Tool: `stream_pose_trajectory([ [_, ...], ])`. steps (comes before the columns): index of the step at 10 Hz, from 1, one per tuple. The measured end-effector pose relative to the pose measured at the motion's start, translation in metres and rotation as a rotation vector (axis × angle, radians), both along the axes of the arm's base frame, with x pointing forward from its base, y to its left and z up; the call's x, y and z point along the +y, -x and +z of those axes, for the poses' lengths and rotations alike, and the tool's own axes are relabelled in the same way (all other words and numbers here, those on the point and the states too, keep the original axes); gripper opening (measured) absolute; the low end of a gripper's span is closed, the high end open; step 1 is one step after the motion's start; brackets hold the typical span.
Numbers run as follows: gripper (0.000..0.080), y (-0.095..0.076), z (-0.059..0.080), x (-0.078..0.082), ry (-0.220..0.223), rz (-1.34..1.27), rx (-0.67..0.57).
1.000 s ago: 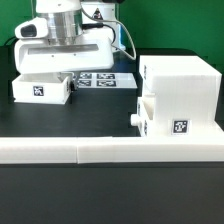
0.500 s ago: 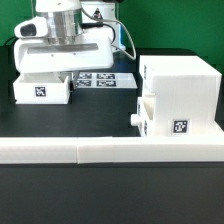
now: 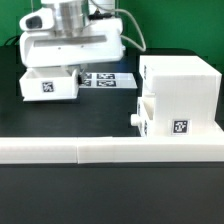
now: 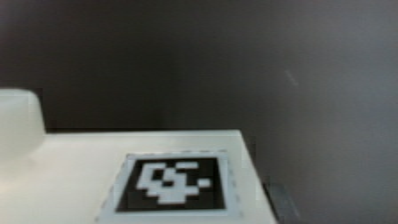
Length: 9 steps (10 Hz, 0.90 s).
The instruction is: Assemble drawer
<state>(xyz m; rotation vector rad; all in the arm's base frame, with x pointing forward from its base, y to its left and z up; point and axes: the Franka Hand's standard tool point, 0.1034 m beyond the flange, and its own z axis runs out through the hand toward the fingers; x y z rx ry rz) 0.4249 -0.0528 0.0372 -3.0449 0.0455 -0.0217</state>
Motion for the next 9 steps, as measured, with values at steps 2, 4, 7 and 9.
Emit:
stream_pose_trajectory([
  [2, 0.0045, -0.029, 0.015, 0.02, -0.024, -0.013, 0.016],
  [4, 0.0045, -0.065, 0.033, 0.031, -0.038, 0.014, -0.006],
  [7, 0.0045, -0.071, 0.033, 0.032, -0.04, 0.085, -0.014],
  [9, 0.0045, -0.069, 0.031, 0.03, -0.037, 0.219, -0.028],
])
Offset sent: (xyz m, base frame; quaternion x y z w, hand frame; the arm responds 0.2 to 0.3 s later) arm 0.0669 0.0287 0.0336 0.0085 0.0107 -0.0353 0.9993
